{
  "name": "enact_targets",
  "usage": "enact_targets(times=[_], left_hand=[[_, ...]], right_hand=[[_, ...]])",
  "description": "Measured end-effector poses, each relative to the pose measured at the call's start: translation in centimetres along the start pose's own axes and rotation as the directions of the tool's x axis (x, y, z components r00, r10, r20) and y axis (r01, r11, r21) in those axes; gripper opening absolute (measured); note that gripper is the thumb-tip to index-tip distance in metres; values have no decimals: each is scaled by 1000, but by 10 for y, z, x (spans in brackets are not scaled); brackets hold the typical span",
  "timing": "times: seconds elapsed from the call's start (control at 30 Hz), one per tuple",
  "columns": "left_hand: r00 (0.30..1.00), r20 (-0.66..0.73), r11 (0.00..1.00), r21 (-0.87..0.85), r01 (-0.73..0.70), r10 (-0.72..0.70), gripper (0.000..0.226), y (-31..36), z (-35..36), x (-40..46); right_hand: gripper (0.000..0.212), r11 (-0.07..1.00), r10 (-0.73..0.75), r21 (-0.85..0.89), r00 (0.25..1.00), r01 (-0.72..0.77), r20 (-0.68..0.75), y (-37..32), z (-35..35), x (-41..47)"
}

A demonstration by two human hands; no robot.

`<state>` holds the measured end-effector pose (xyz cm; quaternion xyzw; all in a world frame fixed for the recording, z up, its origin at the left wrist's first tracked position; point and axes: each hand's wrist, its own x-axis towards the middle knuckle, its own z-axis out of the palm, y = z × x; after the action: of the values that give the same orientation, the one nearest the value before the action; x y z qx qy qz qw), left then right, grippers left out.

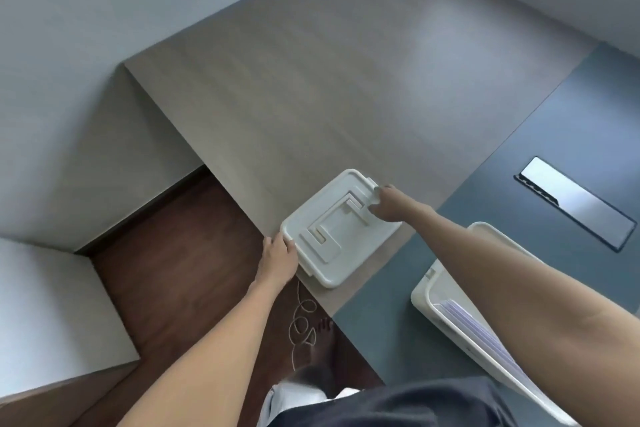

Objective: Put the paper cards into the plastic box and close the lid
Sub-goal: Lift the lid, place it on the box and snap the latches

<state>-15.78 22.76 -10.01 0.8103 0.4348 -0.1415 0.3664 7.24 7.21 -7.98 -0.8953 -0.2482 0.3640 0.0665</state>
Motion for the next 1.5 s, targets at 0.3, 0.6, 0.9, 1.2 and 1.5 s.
enact_targets(times=[0.3,0.6,0.9,1.2,1.5], left_hand=[[972,-13,936,-272,224,-236,25,-3,0,6],[929,109,865,-339,369,-353,45,4,4,7],[958,-36,929,-259,265,-284,28,19,-4,-3],[988,-146,956,-293,4,-49,27,82,-25,11],[943,-190,933,-189,-308,273,26,180,-32,-4]], right_hand=[[46,994,111,15,993,-110,-52,5,6,1],[37,977,164,154,983,-150,-80,-5,19,-5],[31,945,215,272,972,-183,-91,11,5,-18],[42,926,256,350,915,-140,-313,22,-72,-65],[33,762,499,628,762,-158,-413,92,-118,-148]])
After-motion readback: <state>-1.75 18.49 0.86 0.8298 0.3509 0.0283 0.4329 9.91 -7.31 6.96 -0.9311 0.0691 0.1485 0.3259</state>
